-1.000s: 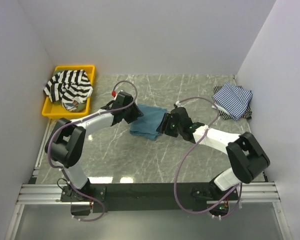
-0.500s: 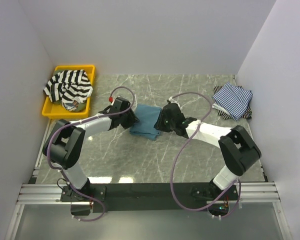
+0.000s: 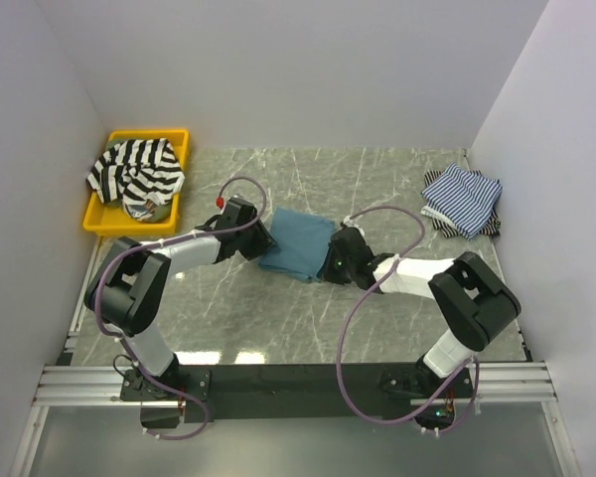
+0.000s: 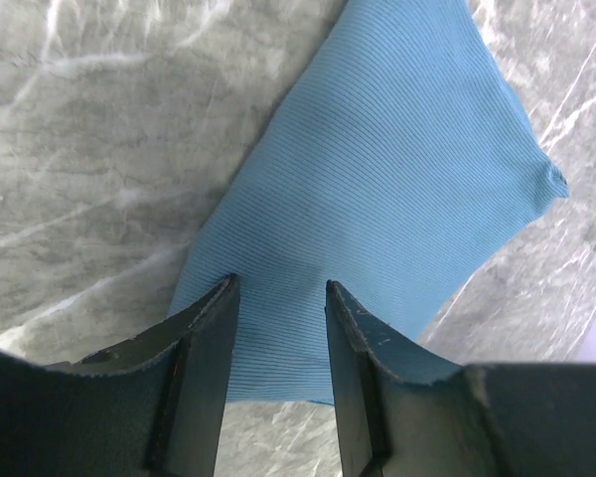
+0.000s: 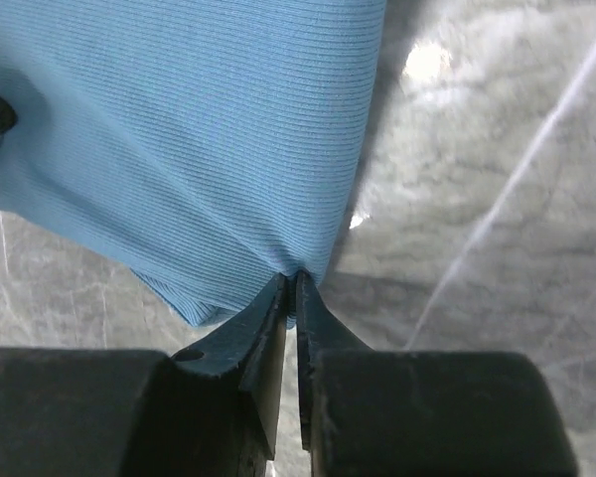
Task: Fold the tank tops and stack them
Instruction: Fold the tank top
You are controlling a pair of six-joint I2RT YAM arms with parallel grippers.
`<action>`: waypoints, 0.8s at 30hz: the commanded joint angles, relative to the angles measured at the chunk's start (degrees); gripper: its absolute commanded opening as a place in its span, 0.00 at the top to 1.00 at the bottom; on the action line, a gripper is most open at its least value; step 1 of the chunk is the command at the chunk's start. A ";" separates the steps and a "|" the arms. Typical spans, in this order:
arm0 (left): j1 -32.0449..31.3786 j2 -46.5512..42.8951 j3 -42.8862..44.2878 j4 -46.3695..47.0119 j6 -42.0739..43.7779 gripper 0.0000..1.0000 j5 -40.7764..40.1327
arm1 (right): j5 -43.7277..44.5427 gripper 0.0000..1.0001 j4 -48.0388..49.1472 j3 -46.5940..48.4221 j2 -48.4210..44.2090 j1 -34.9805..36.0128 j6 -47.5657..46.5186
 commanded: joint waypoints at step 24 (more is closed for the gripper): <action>-16.99 -6.95 -13.87 14.14 -10.84 0.51 1.25 | 3.90 0.62 -10.93 -2.19 -20.19 -3.38 -1.17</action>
